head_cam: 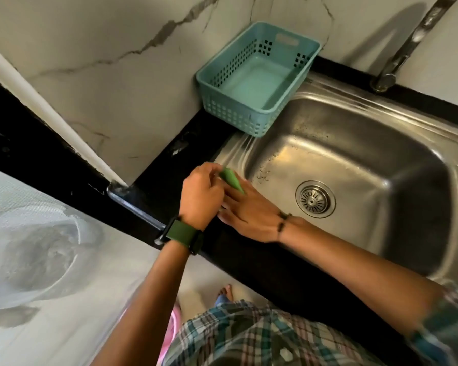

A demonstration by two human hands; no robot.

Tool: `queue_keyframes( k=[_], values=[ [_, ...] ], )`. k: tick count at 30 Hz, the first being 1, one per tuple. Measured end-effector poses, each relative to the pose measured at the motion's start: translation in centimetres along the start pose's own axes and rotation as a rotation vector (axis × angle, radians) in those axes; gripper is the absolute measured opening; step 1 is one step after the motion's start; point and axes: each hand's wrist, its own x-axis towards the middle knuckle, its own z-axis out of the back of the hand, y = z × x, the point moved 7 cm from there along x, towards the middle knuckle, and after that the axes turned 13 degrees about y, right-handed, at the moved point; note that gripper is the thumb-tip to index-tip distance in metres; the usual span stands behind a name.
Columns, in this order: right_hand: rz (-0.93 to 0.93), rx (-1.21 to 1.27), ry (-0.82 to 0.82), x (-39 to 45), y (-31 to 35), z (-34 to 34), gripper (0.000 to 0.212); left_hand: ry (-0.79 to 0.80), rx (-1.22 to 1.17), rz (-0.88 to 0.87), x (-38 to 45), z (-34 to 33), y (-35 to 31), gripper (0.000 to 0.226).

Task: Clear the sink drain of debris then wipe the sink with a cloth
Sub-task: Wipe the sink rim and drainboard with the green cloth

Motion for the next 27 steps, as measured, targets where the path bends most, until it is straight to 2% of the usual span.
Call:
queue_keyframes(
  k=[3, 5, 7, 12, 14, 16, 19, 22, 24, 27],
  values=[
    [-0.16, -0.011, -0.065, 4.6, -1.1, 1.2, 0.065, -0.038, -0.012, -0.002, 0.5, 0.3, -0.1, 0.034],
    [-0.301, -0.009, -0.118, 5.6, -2.2, 1.6, 0.07, -0.071, -0.092, 0.049, 0.6, 0.7, 0.2, 0.037],
    [-0.356, 0.042, -0.146, 5.2, -2.4, 1.8, 0.072, -0.061, -0.145, 0.062, 0.5, 0.4, 0.2, 0.036],
    [-0.348, 0.297, -0.04, 0.4, -2.3, 1.0, 0.075, -0.028, -0.218, 0.083, -0.1, -1.3, 0.5, 0.03],
    [-0.287, 0.323, 0.004, -1.9, -2.3, 1.1, 0.07, -0.014, -0.259, 0.11, -0.1, -2.0, 0.4, 0.028],
    [-0.213, 0.437, -0.034, -3.9, -2.6, 2.8, 0.061, 0.006, -0.299, 0.111, 0.0, -2.4, -0.6, 0.026],
    [-0.164, 0.527, -0.227, -6.3, -3.9, 7.5, 0.044, 0.046, -0.34, 0.007, 1.1, -2.1, -3.8, 0.03],
    [-0.114, 0.483, -0.405, -6.7, -4.4, 13.4, 0.028, 0.213, -0.364, -0.231, 3.0, -1.0, -8.9, 0.041],
    [-0.103, 0.435, -0.463, -6.1, -4.9, 17.2, 0.023, 0.307, -0.304, -0.338, 4.4, 0.4, -11.6, 0.045],
    [-0.116, 0.369, -0.501, -4.7, -5.9, 21.9, 0.026, 0.319, -0.143, -0.405, 6.9, 3.3, -14.3, 0.046]
  ],
)
